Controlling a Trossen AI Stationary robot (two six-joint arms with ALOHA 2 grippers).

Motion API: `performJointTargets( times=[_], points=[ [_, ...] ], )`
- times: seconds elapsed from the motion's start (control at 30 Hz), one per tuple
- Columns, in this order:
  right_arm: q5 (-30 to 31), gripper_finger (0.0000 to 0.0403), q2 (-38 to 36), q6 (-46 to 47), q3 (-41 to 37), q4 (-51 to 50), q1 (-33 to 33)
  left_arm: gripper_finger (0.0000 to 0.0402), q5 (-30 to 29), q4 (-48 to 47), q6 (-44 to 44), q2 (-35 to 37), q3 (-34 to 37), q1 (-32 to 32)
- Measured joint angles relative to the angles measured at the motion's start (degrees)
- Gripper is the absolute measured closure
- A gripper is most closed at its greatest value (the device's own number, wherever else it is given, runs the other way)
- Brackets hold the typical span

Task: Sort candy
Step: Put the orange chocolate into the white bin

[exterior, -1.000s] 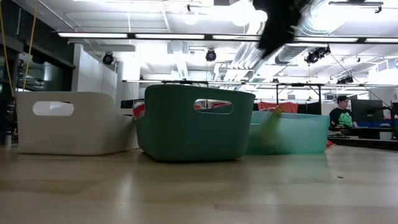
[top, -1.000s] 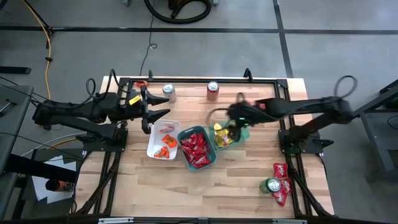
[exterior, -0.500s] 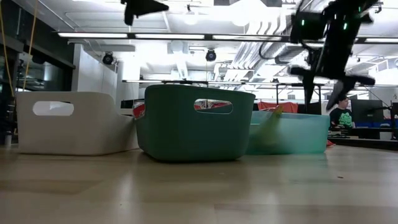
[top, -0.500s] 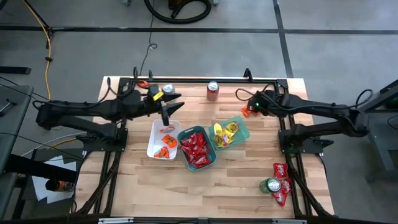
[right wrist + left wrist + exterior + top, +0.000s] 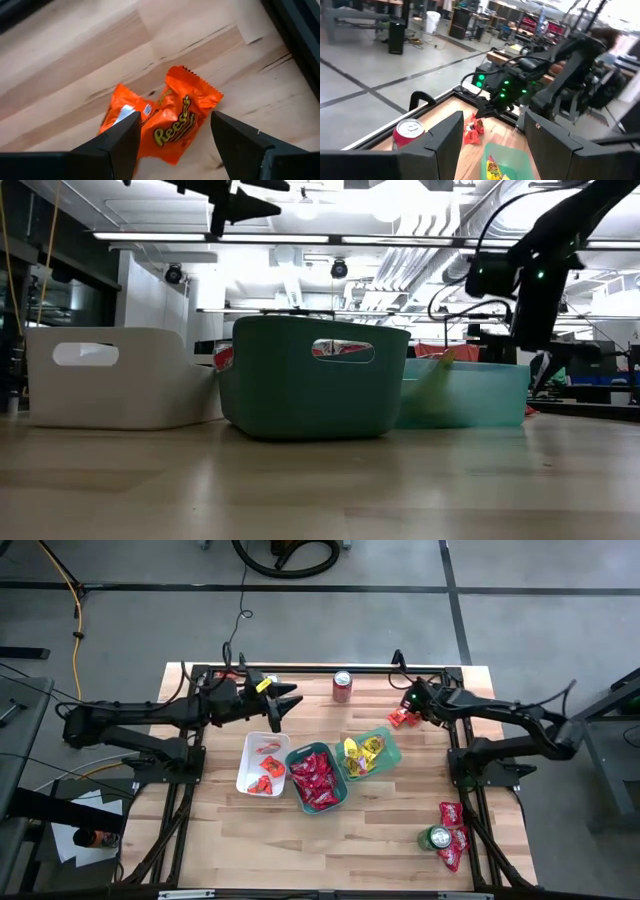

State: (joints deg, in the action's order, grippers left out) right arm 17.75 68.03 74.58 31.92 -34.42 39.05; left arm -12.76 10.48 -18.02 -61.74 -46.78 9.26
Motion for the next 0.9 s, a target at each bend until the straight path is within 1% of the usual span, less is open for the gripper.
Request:
performJointTargets(
  times=[0.17,0.27,0.37,0.47,0.53,0.57,0.6,0.7,0.77,0.83,0.9],
  points=[
    [-0.91,0.0171,5.04,0.64,0.00,1.44,1.43,0.0206,4.66,-0.37,2.94,0.03,0.00,2.32],
    [-1.06,0.0196,7.01,2.17,0.00,1.36,1.48,0.0206,7.92,-0.53,3.60,0.40,0.00,4.09],
    [-1.22,0.0249,7.37,1.42,0.00,1.33,1.46,0.0206,11.51,-1.69,4.63,1.92,0.00,6.35],
    [-1.75,0.0326,5.94,-0.22,0.22,0.42,1.34,0.0206,13.81,-5.17,7.57,4.79,0.00,9.02],
    [-1.34,0.0378,4.05,-2.05,1.35,-0.69,0.70,0.0206,13.85,-6.75,9.04,6.86,-0.02,10.86],
    [-0.74,0.0389,2.62,-3.55,2.20,-1.13,0.21,0.0206,13.83,-7.98,9.54,7.88,-0.02,11.86],
    [-0.05,0.0390,1.23,-5.00,3.27,-1.24,-0.36,0.0206,13.83,-8.90,9.94,8.78,-0.02,12.78],
    [0.84,0.0377,-3.27,-10.59,6.90,-0.84,-2.45,0.0206,13.84,-10.82,10.09,11.31,-0.02,15.16],
    [-0.22,0.0384,-6.03,-17.88,9.16,3.42,-4.65,0.0206,13.84,-11.70,9.54,12.50,-0.02,16.28],
    [-5.13,0.0396,-8.44,-26.43,10.78,10.81,-7.36,0.0206,13.85,-11.82,8.86,13.30,-0.02,16.91],
    [-12.23,0.0398,-9.83,-33.98,11.36,19.56,-10.23,0.0206,14.72,-11.76,8.08,13.42,-0.02,17.07]
  ],
)
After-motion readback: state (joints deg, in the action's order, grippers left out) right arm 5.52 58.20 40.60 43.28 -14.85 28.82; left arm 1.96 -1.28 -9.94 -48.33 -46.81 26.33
